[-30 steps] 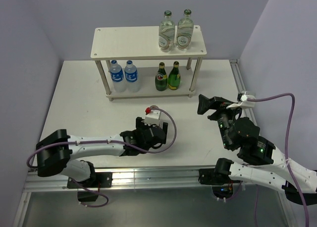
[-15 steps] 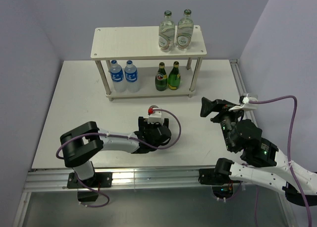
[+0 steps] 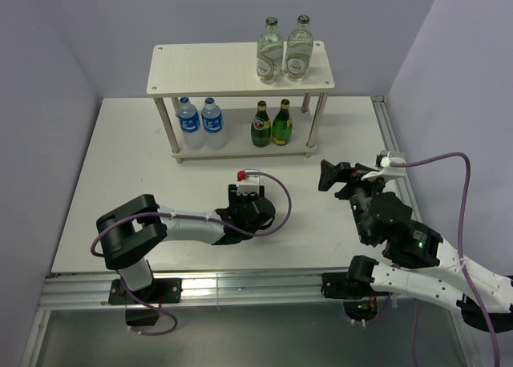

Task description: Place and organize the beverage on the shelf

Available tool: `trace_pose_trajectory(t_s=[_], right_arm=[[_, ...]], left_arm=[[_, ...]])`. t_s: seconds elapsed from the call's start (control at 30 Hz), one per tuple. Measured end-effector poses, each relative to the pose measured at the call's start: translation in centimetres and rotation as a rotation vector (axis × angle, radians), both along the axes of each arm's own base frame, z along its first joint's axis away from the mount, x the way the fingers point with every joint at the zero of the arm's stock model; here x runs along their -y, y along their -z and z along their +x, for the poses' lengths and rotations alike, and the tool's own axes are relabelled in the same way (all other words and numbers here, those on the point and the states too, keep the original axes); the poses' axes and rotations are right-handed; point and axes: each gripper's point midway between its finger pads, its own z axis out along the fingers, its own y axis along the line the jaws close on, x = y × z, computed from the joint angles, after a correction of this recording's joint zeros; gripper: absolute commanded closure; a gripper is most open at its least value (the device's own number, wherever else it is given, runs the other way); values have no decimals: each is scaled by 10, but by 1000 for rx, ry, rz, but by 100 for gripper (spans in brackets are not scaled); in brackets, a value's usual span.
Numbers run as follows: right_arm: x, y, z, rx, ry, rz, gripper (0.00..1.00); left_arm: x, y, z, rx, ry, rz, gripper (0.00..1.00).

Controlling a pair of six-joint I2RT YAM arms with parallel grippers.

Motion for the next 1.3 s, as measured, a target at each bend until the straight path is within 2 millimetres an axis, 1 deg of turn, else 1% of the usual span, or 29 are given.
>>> trace_pose_trajectory(t_s=[0.1,0.17,0.23,0.3,0.33,0.37,0.4,0.47,0.57,0.6,0.67,0.73,0.87,0.97,1.0,1.03,1.07,1.1,1.13,1.3], right_arm=[[0,0,0,0,0,0,0],[0,0,0,0,1,0,0],[0,0,0,1,1,1,0],[1,-1,0,3,1,3,0],[1,-1,-1,4,1,4,0],[1,-2,-1,5,1,6,0],[2,-2,-1,7,0,9,0],[2,-3,-1,9,0,14,0],[3,-5,-1,14,0,23,0],[3,-5,-2,16,0,26,0],[5,-7,-2,20,0,35,0],[6,-8,-3,25,0,43,1],[9,-7,-4,31,0,55,1],[9,-8,-5,32,0,58,1],[9,-8,-5,32,0,58,1],[10,-8,-5,33,0,59,1],[10,-8,-5,34,0,61,1],[10,-9,-5,35,0,63,1],[11,-9,-6,36,0,66,1],[14,-11,-7,43,-1,79,1]], left_arm=[[-11,-1,-10,-33,-3,34,100],[-17,-7,-21,-58,5,62,100],[-21,-20,-30,-78,17,79,100],[-21,-43,-37,-93,41,76,100],[-21,-63,-39,-92,51,63,100],[-21,-78,-39,-85,56,51,100],[-20,-97,-38,-77,62,37,100],[-20,-143,-34,-44,74,7,100],[-24,-219,-22,24,91,-64,100],[-30,-243,-14,53,88,-87,100],[-47,-286,2,111,67,-110,100],[-72,-325,21,164,25,-106,100],[-112,-387,53,255,-52,-81,100],[-132,-421,78,298,-82,-55,100],[-137,-430,88,311,-90,-49,100],[-141,-434,99,315,-96,-38,100],[-144,-436,107,319,-99,-30,100],[-148,-434,115,314,-100,-19,100],[-152,-429,123,304,-105,-4,100],[-174,-393,163,215,-122,50,100]])
